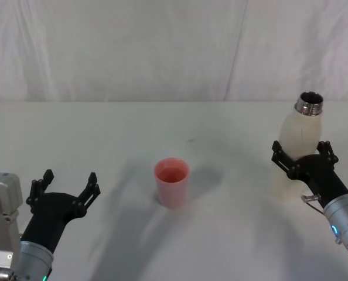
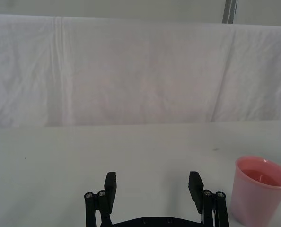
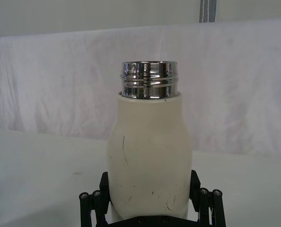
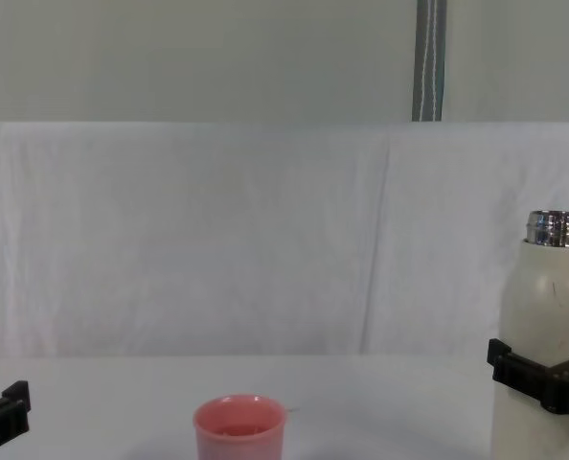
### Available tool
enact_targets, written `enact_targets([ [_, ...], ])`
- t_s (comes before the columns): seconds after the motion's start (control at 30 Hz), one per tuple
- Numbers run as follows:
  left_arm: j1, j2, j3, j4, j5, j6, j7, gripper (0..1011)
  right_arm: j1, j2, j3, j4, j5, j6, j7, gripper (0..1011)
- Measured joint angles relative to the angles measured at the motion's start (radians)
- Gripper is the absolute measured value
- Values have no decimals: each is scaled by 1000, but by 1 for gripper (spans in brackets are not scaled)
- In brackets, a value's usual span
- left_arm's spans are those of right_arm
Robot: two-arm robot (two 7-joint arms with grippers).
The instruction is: Grasp the thermos with one hand and pour water into the cup lid.
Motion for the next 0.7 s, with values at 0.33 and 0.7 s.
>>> enact_targets([
  [0.33,0,0,0,0,0,0,0,1001,-2,0,0,-1,-1,0,0,970],
  [0.7,0,0,0,0,0,0,0,1001,-3,0,1,-2,-1,0,0,958],
])
